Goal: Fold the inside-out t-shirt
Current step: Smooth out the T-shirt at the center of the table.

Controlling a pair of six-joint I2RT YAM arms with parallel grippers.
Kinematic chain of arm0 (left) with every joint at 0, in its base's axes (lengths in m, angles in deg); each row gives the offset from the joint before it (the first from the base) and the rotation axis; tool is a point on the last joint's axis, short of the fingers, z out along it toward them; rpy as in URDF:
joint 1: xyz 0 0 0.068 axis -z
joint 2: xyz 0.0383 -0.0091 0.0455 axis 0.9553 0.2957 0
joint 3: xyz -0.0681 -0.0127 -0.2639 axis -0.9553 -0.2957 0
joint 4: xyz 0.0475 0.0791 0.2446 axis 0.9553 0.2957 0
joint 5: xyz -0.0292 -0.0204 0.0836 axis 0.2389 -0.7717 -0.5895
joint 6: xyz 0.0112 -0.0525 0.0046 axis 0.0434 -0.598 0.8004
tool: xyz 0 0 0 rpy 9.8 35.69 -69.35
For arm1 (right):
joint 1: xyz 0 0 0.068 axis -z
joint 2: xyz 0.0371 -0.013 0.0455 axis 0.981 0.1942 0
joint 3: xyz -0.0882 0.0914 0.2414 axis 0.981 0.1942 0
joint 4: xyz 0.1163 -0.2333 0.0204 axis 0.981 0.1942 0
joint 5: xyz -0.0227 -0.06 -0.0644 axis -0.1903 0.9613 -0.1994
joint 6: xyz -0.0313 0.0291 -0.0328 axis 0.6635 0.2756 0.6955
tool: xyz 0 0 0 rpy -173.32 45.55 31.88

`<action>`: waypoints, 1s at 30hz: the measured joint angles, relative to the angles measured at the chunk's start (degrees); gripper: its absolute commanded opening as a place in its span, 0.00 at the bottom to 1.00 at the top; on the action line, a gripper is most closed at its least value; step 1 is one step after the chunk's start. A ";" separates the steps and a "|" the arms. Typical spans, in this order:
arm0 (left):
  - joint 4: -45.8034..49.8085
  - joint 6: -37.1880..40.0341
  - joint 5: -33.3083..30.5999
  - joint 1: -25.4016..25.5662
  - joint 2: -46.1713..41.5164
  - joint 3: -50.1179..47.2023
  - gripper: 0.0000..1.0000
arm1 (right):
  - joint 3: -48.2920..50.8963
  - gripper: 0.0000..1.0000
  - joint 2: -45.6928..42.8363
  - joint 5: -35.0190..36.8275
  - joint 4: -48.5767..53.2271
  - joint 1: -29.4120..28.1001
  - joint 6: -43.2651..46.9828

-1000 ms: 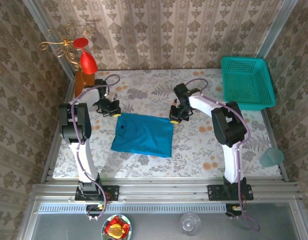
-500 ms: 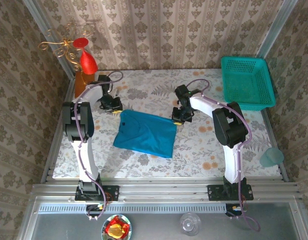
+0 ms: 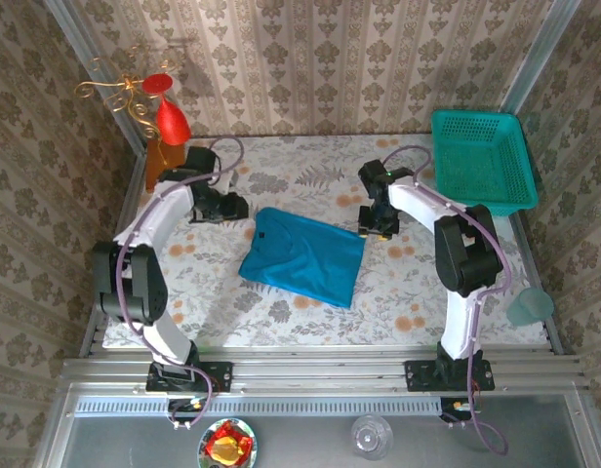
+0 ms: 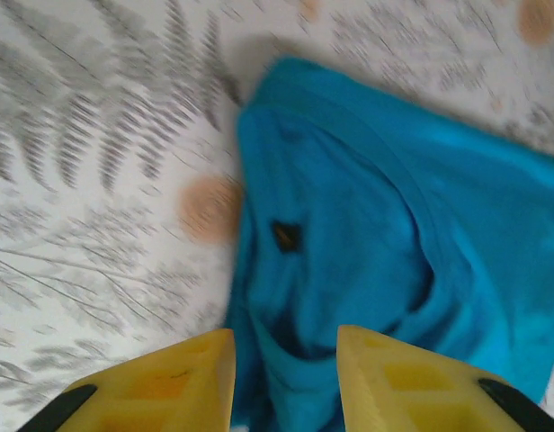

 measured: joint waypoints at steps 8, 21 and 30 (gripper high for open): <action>4.35 2.93 -2.62 9.01 -0.31 -6.36 0.40 | 8.59 0.45 -10.93 -10.56 -3.06 -3.15 -2.29; 6.71 4.59 -12.63 10.05 4.04 -8.55 0.23 | 18.69 0.46 -9.46 -23.15 -12.66 -11.65 -8.28; 3.78 2.40 -13.60 7.37 5.22 -13.07 0.03 | 21.16 0.45 -7.17 -19.76 -13.57 -11.50 -8.96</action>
